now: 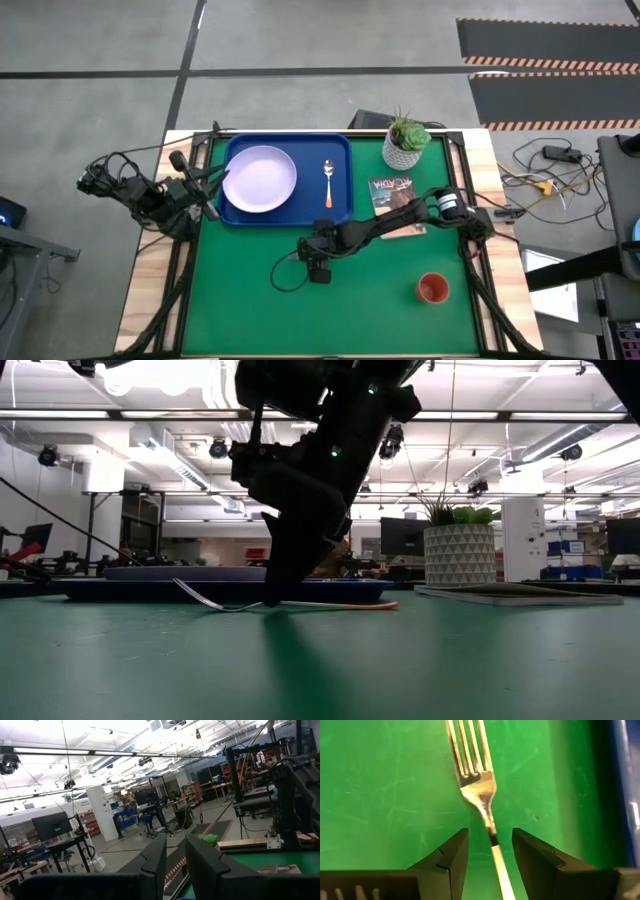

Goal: Pick and place plate/cup/fork/spoon on tray
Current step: Put the orange fork on the blue serving tray

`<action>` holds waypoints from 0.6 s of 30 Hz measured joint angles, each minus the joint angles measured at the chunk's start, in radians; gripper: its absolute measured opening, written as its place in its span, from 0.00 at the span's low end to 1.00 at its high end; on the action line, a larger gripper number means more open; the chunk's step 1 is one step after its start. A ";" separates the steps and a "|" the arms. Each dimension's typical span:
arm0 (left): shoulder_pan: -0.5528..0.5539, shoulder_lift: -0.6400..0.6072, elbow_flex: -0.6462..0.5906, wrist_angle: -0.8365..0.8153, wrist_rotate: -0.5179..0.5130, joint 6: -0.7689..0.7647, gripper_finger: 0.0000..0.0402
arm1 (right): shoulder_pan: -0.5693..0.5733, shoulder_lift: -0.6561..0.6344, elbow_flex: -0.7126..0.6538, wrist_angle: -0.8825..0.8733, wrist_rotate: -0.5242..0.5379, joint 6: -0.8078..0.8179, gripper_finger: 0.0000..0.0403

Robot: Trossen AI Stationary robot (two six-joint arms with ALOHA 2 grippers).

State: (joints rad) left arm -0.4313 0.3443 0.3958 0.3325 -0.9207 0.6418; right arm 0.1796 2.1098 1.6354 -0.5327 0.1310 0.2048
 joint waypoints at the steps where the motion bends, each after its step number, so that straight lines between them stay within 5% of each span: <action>1: 0.000 0.000 0.000 0.000 0.000 0.000 0.14 | -0.003 0.000 -0.002 0.001 0.000 0.000 0.36; 8: 0.000 0.000 0.000 0.000 0.000 0.000 0.14 | -0.017 0.000 -0.036 0.072 -0.069 0.005 0.32; 18: 0.000 0.000 0.000 0.000 0.000 0.001 0.14 | -0.033 0.000 -0.041 0.074 -0.111 0.019 0.04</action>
State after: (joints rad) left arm -0.4313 0.3443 0.3958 0.3325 -0.9208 0.6426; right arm 0.1469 2.1094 1.5940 -0.4583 0.0205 0.2237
